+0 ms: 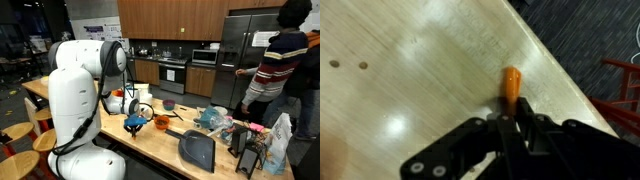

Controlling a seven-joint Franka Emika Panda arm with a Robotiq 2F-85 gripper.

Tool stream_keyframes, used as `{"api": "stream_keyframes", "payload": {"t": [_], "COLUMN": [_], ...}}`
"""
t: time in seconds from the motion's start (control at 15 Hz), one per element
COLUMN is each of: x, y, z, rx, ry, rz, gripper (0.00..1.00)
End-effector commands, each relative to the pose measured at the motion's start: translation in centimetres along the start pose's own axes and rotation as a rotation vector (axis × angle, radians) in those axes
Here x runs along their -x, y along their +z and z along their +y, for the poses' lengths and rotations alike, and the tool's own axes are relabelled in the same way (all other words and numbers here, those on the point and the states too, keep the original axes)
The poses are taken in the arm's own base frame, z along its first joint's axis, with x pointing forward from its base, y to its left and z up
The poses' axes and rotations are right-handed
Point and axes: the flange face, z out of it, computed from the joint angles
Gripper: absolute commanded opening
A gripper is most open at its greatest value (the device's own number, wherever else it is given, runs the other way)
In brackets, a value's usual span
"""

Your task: Put the orange and black pen in the stacked white cups.

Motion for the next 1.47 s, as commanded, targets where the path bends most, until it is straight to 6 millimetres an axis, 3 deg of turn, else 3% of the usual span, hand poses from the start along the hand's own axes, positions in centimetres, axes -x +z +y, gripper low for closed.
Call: {"api": "stream_keyframes", "payload": {"t": [0.0, 0.33, 0.67, 1.4], "x": [0.7, 1.4, 1.2, 0.3], "y": [0.2, -0.4, -1.4, -7.8], "z": [-1.7, -4.0, -5.0, -2.7], "rx": [-0.062, -0.102, -0.075, 0.102], "ry": [-0.118, -0.256, -0.328, -0.384], "rz": [-0.108, -0.265, -0.356, -0.409], "gripper": [0.03, 0.03, 0.03, 0.03]}}
